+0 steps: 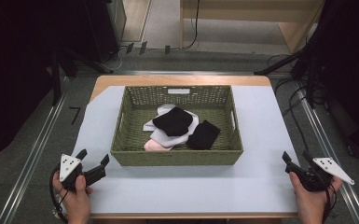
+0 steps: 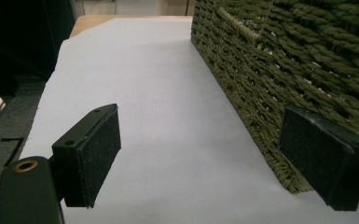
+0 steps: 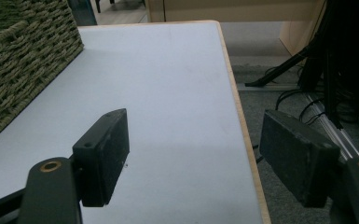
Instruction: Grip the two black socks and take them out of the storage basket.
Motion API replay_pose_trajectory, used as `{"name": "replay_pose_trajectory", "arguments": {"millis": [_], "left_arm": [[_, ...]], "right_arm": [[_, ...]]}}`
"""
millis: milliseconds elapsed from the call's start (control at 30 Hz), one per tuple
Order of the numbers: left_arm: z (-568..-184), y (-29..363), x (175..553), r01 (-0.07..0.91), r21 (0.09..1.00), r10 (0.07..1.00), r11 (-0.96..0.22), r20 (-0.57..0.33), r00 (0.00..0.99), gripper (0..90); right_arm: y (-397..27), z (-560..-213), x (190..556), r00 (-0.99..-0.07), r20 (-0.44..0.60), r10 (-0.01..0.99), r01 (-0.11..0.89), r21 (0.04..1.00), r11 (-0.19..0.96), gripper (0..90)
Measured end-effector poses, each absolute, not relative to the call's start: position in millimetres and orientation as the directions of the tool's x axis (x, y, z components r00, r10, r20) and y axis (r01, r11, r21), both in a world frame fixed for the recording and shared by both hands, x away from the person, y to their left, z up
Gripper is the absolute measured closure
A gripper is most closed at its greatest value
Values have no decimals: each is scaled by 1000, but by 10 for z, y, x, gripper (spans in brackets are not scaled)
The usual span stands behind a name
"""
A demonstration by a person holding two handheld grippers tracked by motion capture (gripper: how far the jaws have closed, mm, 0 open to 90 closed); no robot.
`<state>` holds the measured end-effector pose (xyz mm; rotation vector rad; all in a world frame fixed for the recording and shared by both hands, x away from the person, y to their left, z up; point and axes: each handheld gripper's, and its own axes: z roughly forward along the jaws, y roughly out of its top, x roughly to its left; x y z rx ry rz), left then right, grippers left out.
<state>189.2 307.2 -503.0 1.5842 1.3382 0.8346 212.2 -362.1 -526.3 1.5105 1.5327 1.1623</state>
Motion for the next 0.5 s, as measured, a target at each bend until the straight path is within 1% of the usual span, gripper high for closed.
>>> {"name": "replay_pose_trajectory", "arguments": {"millis": [167, 200, 267, 400, 433, 500], "left_arm": [[-5028, 3073, 1897, 398, 916, 980, -40, -42, 195, 143], [-5028, 3073, 1899, 402, 915, 981, -36, -45, 191, 143], [-5028, 3072, 1900, 402, 915, 981, -35, -46, 190, 143], [-5029, 3070, 1899, 400, 916, 981, -40, -41, 192, 142], [-5029, 3070, 1899, 400, 916, 981, -40, -41, 192, 142], [-5029, 3069, 1902, 402, 915, 980, -40, -43, 193, 142]], "right_arm": [[-3626, -5248, 2134, -111, 156, 982, 399, 911, -99, 232], [-3621, -5221, 2128, -108, 187, 976, 398, 908, -130, 233], [-3585, -5161, 2128, -107, 207, 973, 395, 907, -149, 237], [-3444, -4943, 2145, -128, 191, 973, 390, 912, -128, 256], [-3444, -4943, 2145, -128, 191, 973, 390, 912, -128, 256], [-3303, -4783, 2178, -153, 164, 975, 372, 923, -97, 269]]}}
